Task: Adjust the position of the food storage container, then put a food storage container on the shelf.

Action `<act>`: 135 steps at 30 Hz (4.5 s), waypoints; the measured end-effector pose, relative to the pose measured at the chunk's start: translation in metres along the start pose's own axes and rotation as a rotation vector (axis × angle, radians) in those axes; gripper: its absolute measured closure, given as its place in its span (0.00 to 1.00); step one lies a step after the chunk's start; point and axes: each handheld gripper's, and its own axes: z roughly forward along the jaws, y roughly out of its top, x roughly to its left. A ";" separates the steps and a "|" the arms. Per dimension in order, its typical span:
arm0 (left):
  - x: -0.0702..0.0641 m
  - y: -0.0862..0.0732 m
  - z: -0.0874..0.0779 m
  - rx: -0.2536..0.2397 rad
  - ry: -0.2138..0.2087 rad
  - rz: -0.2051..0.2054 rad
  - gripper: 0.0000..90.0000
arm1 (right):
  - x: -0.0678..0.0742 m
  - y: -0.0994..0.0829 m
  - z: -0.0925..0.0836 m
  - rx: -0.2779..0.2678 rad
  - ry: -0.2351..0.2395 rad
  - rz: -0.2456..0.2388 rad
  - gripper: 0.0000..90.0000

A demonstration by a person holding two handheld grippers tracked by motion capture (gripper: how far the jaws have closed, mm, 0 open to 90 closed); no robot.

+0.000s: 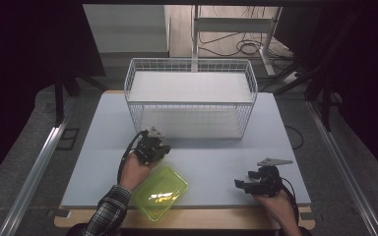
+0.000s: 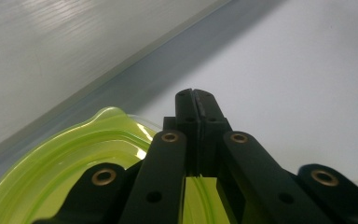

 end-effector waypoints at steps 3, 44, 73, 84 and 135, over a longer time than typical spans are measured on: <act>0.002 -0.004 -0.003 -0.003 0.006 -0.020 1.00 | 0.000 0.000 0.000 -0.001 0.000 0.001 0.27; 0.000 -0.092 -0.095 -0.144 0.015 -0.139 1.00 | 0.002 0.000 0.001 0.003 -0.005 -0.008 0.28; -0.065 -0.159 -0.104 -0.103 0.038 -0.093 0.99 | 0.012 0.002 0.003 0.013 -0.016 -0.047 0.30; -0.060 -0.134 -0.078 -0.125 0.017 -0.115 0.98 | 0.017 0.005 0.002 0.005 0.001 -0.063 0.35; -0.048 -0.124 -0.059 -0.123 0.063 0.008 0.04 | 0.009 0.005 0.000 -0.070 -0.007 -0.029 0.09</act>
